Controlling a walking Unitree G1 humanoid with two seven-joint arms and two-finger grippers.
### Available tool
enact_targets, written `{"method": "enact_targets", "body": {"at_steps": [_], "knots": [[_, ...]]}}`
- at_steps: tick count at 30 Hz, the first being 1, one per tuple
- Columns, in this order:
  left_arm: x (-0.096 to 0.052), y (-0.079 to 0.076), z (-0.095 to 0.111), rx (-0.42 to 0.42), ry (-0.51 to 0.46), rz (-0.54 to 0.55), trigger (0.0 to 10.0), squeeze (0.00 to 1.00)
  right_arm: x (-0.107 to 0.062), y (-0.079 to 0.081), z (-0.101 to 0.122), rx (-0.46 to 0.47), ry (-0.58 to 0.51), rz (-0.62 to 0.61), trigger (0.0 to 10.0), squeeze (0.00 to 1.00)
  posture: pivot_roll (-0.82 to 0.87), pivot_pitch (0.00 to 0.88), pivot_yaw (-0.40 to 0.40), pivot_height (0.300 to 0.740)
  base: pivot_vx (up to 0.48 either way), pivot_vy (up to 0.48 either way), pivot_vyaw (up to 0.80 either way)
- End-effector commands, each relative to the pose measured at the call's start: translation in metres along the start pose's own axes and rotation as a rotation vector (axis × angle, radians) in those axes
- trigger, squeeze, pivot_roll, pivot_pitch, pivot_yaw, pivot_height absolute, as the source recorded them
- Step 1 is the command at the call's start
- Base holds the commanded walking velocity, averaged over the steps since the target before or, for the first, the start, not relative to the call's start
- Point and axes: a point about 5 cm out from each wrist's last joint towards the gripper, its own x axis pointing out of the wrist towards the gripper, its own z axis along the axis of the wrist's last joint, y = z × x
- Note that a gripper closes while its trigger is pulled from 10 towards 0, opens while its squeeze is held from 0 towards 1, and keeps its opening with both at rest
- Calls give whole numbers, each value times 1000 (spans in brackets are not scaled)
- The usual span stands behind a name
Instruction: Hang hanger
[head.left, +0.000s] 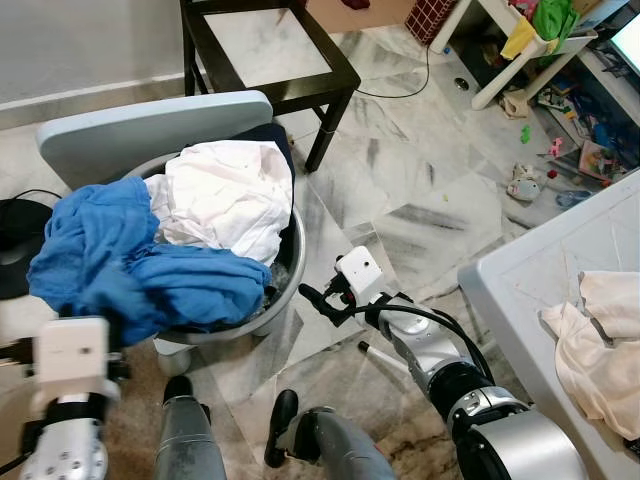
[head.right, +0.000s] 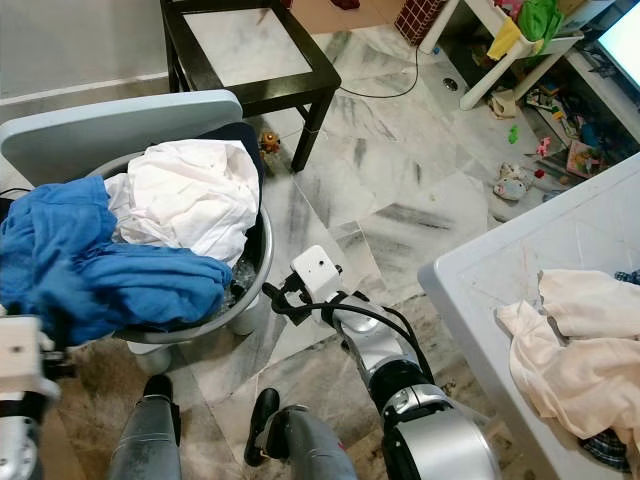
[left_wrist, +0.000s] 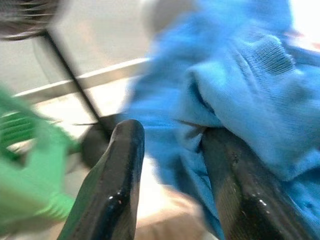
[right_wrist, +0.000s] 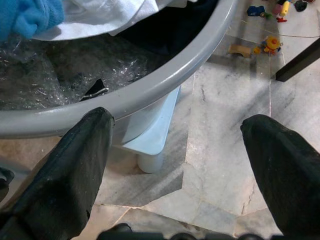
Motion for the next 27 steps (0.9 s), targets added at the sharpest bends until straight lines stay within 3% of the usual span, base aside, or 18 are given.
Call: {"method": "enact_targets", "body": {"at_steps": [1, 8, 9, 10, 11, 12, 13, 14, 15, 19, 20, 24, 27], "knots": [[-4, 15, -2, -28, 1, 79, 0, 0, -6, -3, -13, 19, 45, -7, 10000, 0, 489, 380, -317, 740, 0, 0, 0], [4, 26, 3, -53, -30, 115, 0, 0, -7, -2, -14, 19, 49, -1, 10000, 0, 486, 388, -321, 740, 0, 0, 0], [8, 26, 5, -61, -34, 118, 863, 0, -7, -1, -15, 20, 49, 2, 10000, 0, 483, 388, -321, 740, 0, 0, 0], [9, 26, 6, -63, -35, 118, 863, 0, -7, -1, -15, 20, 49, 2, 10000, 0, 483, 388, -321, 740, 0, 0, 0], [11, 24, 9, -68, -44, 118, 4039, 0, -7, -1, -15, 21, 49, 2, 10000, 0, 481, 388, -320, 740, 0, 0, 0], [13, 22, 14, -72, -57, 119, 5843, 0, -7, -1, -16, 22, 49, 2, 10000, 0, 479, 387, -319, 740, 0, 0, 0], [13, 22, 14, -72, -57, 119, 5843, 0, -7, -1, -16, 22, 49, 2, 10000, 0, 479, 387, -319, 740, 0, 0, 0], [14, 21, 18, -67, -73, 123, 8784, 0, -8, -1, -16, 22, 49, 2, 10000, 0, 477, 387, -318, 740, 0, 0, 0], [13, 17, 24, -40, -99, 109, 10000, 0, -8, -2, -17, 23, 50, -1, 10000, 0, 475, 388, -316, 740, 0, 0, 0], [3, -1, 47, 6, -214, 79, 10000, 0, -9, -3, -18, 24, 52, -5, 10000, 0, 469, 388, -316, 740, 0, 0, 0], [-4, -12, 56, 25, -270, 43, 10000, 1000, -9, -3, -18, 25, 52, -6, 10000, 0, 471, 389, -316, 740, 0, 0, 0], [-12, -27, 58, 31, -302, -17, 10000, 1000, -9, -2, -18, 25, 52, -5, 10000, 0, 472, 386, -317, 740, 0, 0, 0], [-21, -32, 52, 8, -266, -45, 10000, 1000, -8, -1, -17, 24, 51, -2, 10000, 0, 476, 389, -318, 740, 0, 0, 0]]}}
